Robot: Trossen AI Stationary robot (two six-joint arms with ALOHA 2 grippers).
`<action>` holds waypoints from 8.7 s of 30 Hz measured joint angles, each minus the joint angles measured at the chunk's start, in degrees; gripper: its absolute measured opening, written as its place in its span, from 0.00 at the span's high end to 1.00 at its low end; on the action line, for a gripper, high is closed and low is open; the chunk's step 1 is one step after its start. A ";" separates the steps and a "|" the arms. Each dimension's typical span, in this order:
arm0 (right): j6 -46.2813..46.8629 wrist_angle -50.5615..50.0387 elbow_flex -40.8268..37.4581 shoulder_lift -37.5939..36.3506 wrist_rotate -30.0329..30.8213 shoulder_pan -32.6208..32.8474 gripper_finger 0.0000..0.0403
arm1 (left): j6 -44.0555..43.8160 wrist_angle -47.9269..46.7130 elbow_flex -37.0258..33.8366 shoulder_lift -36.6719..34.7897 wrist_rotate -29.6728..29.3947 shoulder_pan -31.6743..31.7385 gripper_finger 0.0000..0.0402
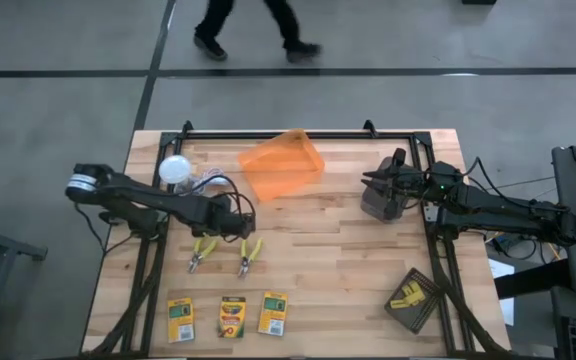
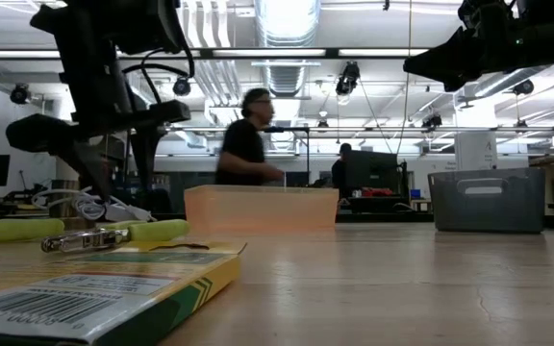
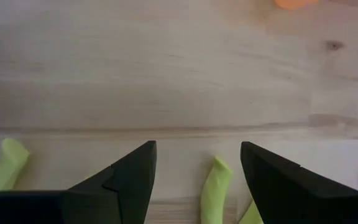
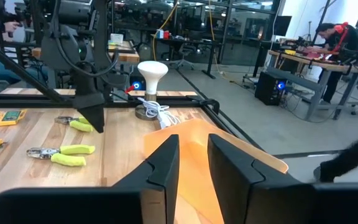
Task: Pick & Place School Supplies
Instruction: Put the yellow hole puncher into the orange bin
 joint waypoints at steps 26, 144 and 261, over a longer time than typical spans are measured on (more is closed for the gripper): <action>-0.02 0.00 0.00 0.02 0.00 0.00 0.79 | 14.96 11.04 0.09 9.94 12.95 0.00 0.41; -0.01 0.00 0.00 0.02 0.00 0.02 0.83 | 31.60 8.07 15.52 3.96 -28.55 8.61 0.87; -0.02 0.00 0.00 0.02 0.00 0.02 0.83 | 48.26 -1.68 34.74 31.00 7.19 40.62 0.56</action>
